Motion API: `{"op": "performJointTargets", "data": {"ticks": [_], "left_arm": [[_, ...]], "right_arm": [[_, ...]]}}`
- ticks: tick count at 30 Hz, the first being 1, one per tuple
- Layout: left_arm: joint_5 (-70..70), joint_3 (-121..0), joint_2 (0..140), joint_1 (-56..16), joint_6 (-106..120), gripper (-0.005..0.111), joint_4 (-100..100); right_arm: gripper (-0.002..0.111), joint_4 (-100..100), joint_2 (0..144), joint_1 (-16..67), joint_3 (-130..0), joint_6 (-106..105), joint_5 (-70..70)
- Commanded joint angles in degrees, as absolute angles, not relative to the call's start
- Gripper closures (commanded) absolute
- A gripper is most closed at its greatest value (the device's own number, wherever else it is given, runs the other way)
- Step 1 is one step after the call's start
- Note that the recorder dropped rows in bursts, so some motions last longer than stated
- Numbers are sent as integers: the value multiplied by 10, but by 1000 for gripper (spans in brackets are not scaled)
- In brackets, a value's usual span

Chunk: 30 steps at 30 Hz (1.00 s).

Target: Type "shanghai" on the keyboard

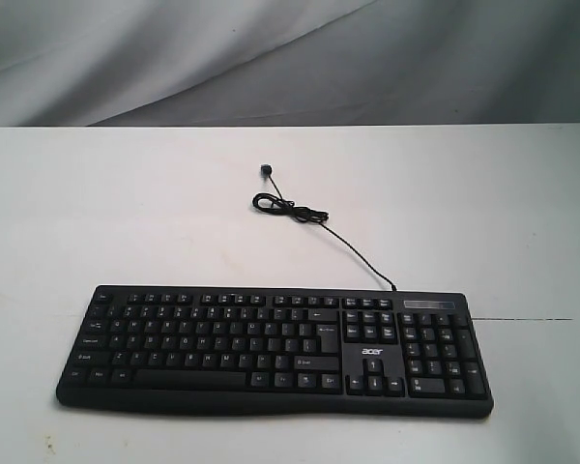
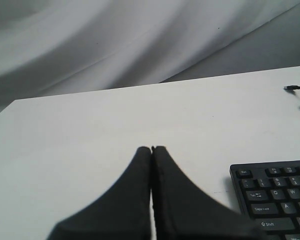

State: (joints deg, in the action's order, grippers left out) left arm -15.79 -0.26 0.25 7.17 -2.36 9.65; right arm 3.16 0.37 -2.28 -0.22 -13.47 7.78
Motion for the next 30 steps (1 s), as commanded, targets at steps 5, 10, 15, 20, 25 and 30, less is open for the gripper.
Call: {"op": "performJointTargets", "data": {"ticks": [5, 10, 15, 20, 25, 30], "left_arm": [[-152, 0, 0, 67, -26, 107, 95], [-152, 0, 0, 67, -26, 107, 95], [-152, 0, 0, 67, -26, 107, 95], [-152, 0, 0, 67, -26, 107, 95], [-152, 0, 0, 67, -26, 107, 95], [-152, 0, 0, 67, -26, 107, 95]], "right_arm": [[108, 21, 0, -28, 0, -132, 167], [108, 21, 0, -28, 0, -132, 195], [108, 21, 0, -28, 0, -132, 195], [108, 21, 0, -28, 0, -132, 195], [108, 21, 0, -28, 0, -132, 195], [108, 21, 0, -28, 0, -131, 195]]}}
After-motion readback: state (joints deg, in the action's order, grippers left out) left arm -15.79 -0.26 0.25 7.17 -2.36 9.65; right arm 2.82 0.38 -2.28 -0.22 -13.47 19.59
